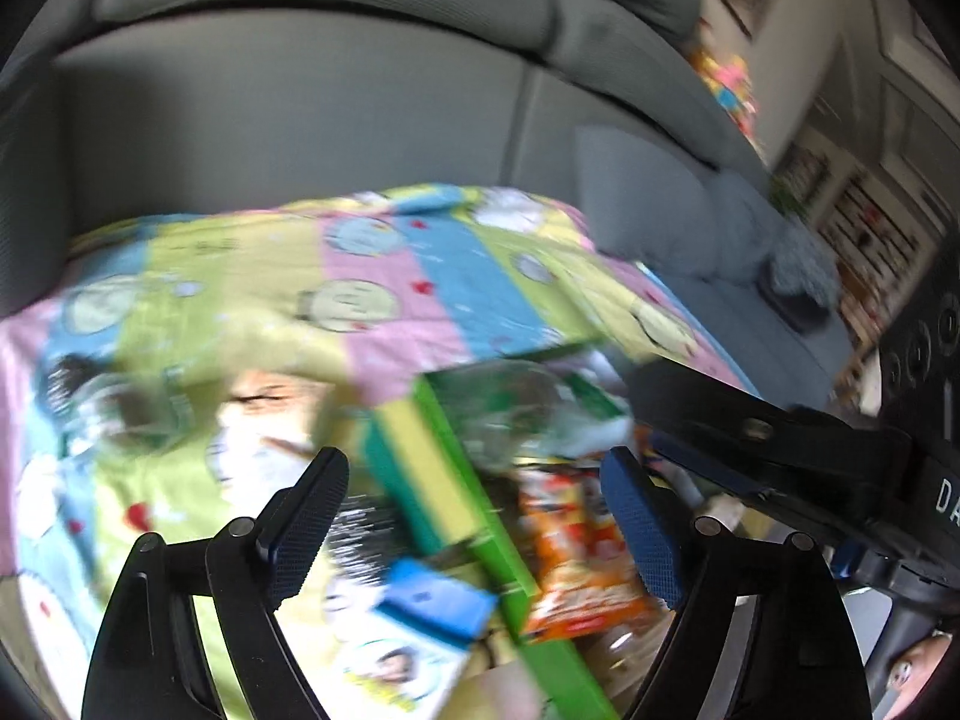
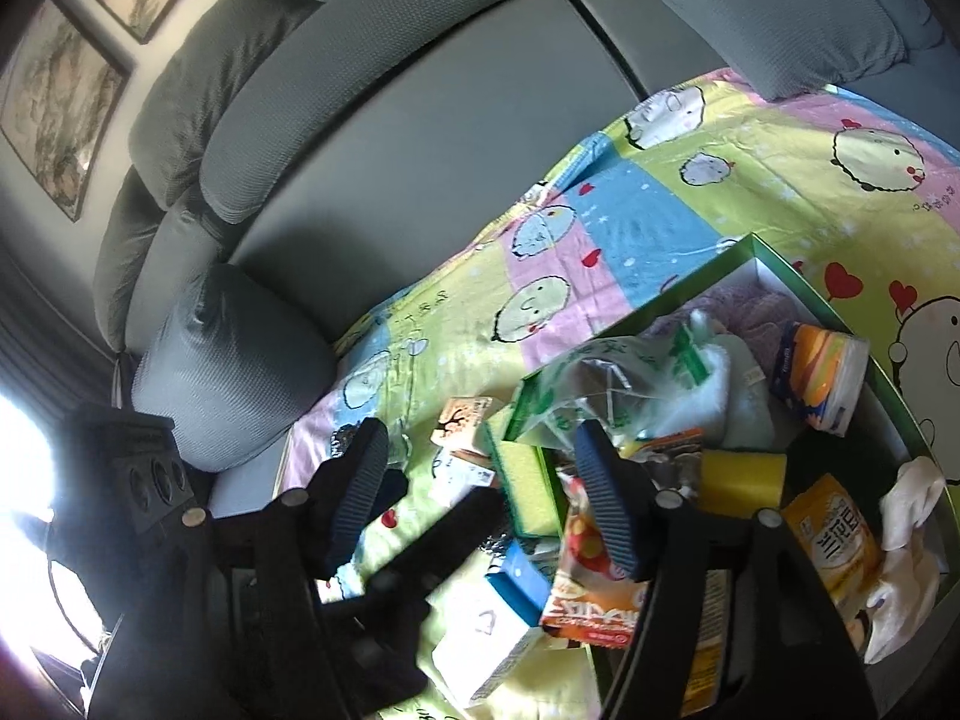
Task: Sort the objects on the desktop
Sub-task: 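Move the right tool to the white blue-topped sponge pack, then close the right tool on the sponge pack and lift it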
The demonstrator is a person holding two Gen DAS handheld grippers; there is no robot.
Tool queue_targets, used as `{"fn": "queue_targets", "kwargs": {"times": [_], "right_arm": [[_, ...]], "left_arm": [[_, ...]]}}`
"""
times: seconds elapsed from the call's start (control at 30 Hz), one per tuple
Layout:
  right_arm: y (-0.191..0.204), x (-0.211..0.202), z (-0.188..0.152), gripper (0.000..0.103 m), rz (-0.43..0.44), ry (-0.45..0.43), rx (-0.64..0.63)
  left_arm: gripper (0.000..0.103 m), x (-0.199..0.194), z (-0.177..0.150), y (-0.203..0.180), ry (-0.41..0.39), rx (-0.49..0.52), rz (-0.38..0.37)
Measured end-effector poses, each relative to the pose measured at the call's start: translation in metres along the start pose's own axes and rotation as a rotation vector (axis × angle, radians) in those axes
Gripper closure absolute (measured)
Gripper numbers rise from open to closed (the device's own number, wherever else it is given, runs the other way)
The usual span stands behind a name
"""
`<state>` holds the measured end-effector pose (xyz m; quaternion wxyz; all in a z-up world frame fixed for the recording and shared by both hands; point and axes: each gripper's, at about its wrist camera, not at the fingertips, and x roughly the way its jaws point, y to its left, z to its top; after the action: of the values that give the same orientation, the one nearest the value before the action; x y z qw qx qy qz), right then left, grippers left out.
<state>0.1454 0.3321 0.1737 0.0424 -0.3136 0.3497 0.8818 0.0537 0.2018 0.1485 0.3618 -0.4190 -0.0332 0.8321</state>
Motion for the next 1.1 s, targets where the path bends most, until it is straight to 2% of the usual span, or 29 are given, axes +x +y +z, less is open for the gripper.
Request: {"fn": "queue_targets", "kwargs": {"times": [0.07,0.17,0.3,0.47,0.6,0.7,0.8,0.87,0.97,1.1], "right_arm": [[0.003,-0.002,-0.009,0.032,0.016,0.013,0.010],[0.005,-0.002,-0.027,0.032,0.002,0.027,0.025],[0.005,0.004,-0.052,0.032,-0.012,0.075,0.055],[0.008,0.004,-0.080,0.032,-0.012,0.101,0.095],[0.017,0.005,-0.105,0.033,-0.054,0.128,0.071],[0.018,0.013,-0.122,0.040,-0.084,0.158,0.073],[0.016,0.026,-0.134,0.043,-0.148,0.197,0.059],[0.013,0.034,-0.141,0.045,-0.169,0.220,0.074],[0.011,0.044,-0.146,0.048,-0.152,0.251,0.095],[0.009,0.060,-0.151,0.053,-0.191,0.283,0.099]], "left_arm": [[0.016,-0.014,-0.009,0.022,-0.019,-0.055,-0.003],[0.016,-0.026,-0.028,0.045,0.003,-0.087,0.025],[0.016,-0.038,-0.057,0.057,0.036,-0.029,0.061],[0.016,-0.037,-0.092,0.063,0.100,0.000,-0.005],[0.016,-0.031,-0.109,0.058,0.139,0.065,-0.018],[0.016,-0.022,-0.121,0.054,0.190,0.122,-0.055],[0.016,-0.015,-0.128,0.055,0.216,0.148,-0.034],[0.016,-0.010,-0.131,0.059,0.232,0.139,-0.025],[0.016,-0.004,-0.135,0.064,0.257,0.118,-0.076],[0.016,0.001,-0.140,0.063,0.276,0.121,-0.115]]}}
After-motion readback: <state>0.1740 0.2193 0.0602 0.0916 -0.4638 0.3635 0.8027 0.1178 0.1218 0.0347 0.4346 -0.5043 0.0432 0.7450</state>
